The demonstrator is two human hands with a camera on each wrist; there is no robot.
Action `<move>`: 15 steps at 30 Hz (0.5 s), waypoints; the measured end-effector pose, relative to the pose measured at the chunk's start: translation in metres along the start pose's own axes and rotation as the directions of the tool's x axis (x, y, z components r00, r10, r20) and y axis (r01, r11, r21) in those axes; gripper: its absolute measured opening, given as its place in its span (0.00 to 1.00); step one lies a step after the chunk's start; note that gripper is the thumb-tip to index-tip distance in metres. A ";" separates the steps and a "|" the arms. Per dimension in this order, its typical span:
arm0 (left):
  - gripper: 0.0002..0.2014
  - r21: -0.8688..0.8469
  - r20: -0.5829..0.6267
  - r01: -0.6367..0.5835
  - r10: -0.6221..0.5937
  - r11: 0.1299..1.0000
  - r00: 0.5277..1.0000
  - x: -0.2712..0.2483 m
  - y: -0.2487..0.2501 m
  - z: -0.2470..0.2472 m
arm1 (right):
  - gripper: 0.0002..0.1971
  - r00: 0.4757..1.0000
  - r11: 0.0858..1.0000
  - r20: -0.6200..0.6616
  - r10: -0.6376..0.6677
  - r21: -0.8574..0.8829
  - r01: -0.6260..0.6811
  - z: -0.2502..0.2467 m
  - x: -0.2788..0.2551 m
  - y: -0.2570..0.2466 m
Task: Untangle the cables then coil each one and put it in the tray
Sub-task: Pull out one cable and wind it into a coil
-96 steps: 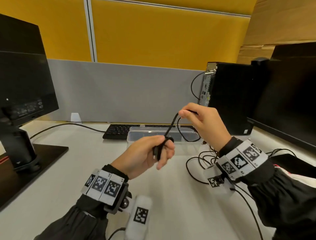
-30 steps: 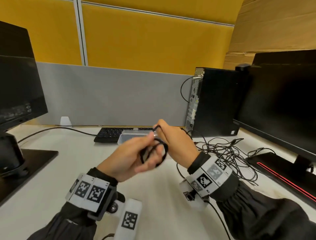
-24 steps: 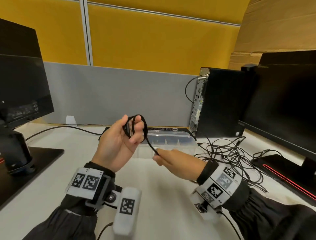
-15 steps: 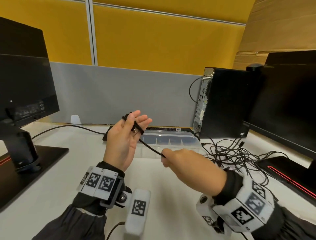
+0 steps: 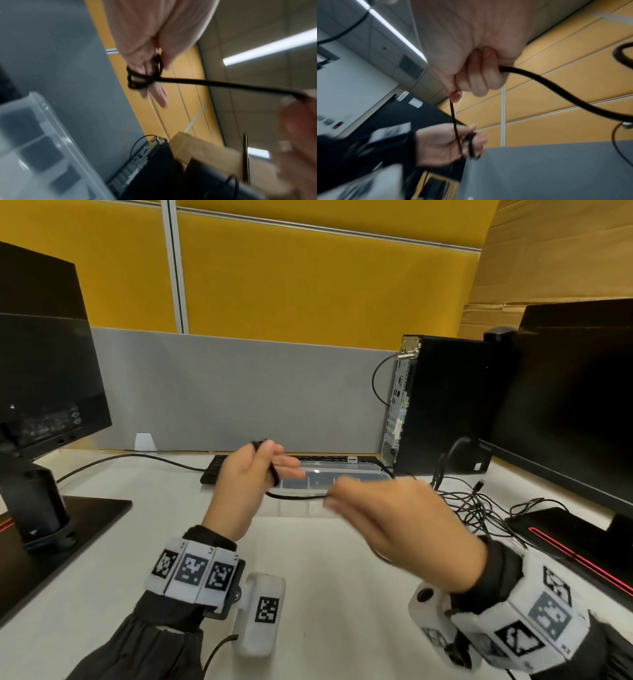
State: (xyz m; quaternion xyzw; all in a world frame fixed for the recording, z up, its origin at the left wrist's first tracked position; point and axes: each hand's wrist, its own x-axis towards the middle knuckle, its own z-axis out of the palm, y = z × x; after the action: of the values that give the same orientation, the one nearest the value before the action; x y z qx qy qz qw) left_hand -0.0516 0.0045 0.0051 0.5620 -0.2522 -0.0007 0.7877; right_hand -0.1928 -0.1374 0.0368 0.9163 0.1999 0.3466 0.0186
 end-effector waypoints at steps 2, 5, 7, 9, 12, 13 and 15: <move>0.15 0.130 0.212 0.040 -0.067 0.991 0.975 -0.008 -0.001 0.008 | 0.18 0.984 0.998 -0.168 0.055 0.044 -0.048 -0.007 0.014 0.014; 0.26 0.125 0.541 0.185 -0.224 0.975 0.811 -0.021 0.008 0.017 | 0.17 0.940 0.985 -0.301 0.162 0.099 -0.138 -0.001 0.036 0.042; 0.26 0.011 0.606 0.301 -0.246 0.954 0.756 -0.028 0.019 0.021 | 0.16 0.934 0.944 -0.202 0.293 0.214 -0.250 0.015 0.044 0.063; 0.22 -0.181 0.526 0.364 -0.224 0.914 0.821 -0.029 0.026 0.023 | 0.15 0.927 0.883 0.104 0.361 0.281 -0.376 0.035 0.044 0.073; 0.18 -0.465 0.325 0.287 -0.140 0.837 0.935 -0.020 0.026 0.020 | 0.16 0.832 0.847 0.483 0.272 0.290 -0.445 0.059 0.030 0.058; 0.18 -0.539 0.250 0.227 -0.103 0.811 0.963 -0.015 0.024 0.016 | 0.16 0.800 0.837 0.554 0.231 0.306 -0.453 0.063 0.023 0.048; 0.18 -0.605 0.106 0.094 -0.037 0.790 0.994 -0.005 0.017 0.006 | 0.16 0.754 0.827 0.641 0.144 0.341 -0.448 0.062 0.012 0.029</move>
State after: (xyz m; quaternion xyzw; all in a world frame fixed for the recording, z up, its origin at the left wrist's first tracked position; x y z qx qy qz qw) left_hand -0.0634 0.0065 0.0199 0.2864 -0.2535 -0.1338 0.9142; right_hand -0.1349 -0.1527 0.0025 0.9731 0.1099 -0.0172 -0.2020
